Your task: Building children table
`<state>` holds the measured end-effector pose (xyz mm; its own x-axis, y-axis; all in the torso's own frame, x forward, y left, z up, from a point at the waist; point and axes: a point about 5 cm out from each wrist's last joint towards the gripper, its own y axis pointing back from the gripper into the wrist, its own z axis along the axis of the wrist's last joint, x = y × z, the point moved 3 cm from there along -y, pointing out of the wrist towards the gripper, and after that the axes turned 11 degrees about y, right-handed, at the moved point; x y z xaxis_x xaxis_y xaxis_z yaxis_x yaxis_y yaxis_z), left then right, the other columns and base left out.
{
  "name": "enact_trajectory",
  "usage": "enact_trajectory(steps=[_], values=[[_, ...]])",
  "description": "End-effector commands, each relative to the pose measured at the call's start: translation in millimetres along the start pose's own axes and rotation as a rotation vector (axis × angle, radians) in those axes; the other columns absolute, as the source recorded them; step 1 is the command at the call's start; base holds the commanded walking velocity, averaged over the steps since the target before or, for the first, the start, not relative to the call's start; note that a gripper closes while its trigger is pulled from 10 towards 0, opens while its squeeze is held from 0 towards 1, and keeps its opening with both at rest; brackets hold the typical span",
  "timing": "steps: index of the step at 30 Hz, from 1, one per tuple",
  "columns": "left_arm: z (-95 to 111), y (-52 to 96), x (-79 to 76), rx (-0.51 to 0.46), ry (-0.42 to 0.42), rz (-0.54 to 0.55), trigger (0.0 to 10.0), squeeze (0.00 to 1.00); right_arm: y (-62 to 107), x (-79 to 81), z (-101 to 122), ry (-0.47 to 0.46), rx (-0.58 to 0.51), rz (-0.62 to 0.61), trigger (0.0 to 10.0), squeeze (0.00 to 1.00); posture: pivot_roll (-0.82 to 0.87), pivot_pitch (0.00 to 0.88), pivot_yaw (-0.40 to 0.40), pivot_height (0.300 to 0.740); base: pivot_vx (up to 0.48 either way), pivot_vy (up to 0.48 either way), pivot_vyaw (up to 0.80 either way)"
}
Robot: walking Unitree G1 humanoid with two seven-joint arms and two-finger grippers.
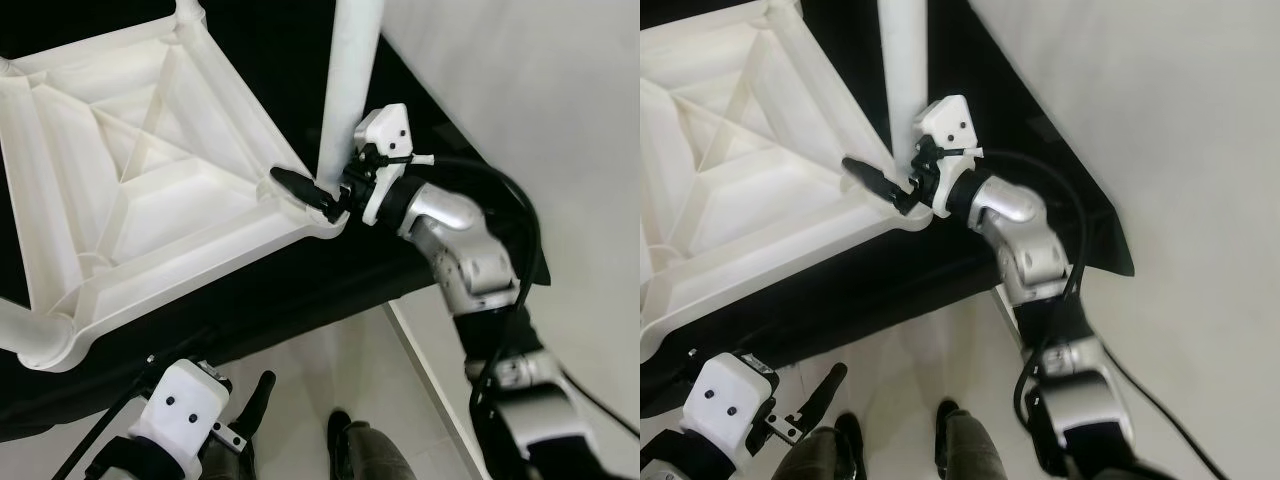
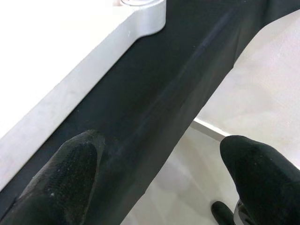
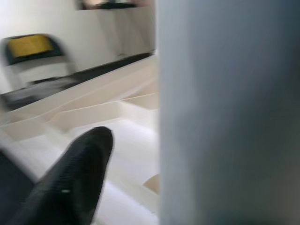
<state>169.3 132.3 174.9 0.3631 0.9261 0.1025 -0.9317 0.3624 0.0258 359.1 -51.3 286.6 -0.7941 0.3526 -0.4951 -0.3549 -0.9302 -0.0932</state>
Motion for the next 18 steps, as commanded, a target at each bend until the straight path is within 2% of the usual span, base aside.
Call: enact_trajectory(steps=[1,2,5,11,17,18], values=[[-3.2,0.0,1.3,0.014,0.007,0.002,10.0,0.00,-1.6,13.2,-3.6,-0.033,-0.040,0.169,3.8,0.00,-0.05,0.263,-0.089,0.740,0.000,0.000,0.00],[-2.7,-1.2,1.9,0.011,0.004,0.002,10.0,0.00,0.4,13.4,-5.2,-0.058,-0.048,0.210,0.0,0.00,-0.04,0.263,-0.089,0.740,0.000,0.000,0.00],[-2.0,-2.5,2.9,0.007,0.002,0.004,10.0,0.00,3.8,13.5,-6.9,-0.098,-0.067,0.266,0.0,0.00,-0.04,0.259,-0.090,0.740,0.000,0.000,0.00],[-3.2,-3.4,3.9,0.007,0.001,0.005,10.0,0.00,6.7,13.8,-13.6,-0.114,-0.057,0.302,0.0,0.00,-0.05,0.248,-0.088,0.740,0.000,0.000,0.00],[-5.8,-6.1,4.6,0.007,0.009,0.001,10.0,0.00,10.1,14.2,-25.4,-0.126,-0.028,0.271,0.0,0.00,-0.06,0.240,-0.087,0.740,0.000,0.000,0.00],[-9.2,-6.2,4.2,0.012,0.021,0.003,10.0,0.00,14.1,14.3,-35.1,-0.139,0.012,0.183,0.0,0.00,-0.07,0.236,-0.087,0.740,0.000,0.000,0.00]])
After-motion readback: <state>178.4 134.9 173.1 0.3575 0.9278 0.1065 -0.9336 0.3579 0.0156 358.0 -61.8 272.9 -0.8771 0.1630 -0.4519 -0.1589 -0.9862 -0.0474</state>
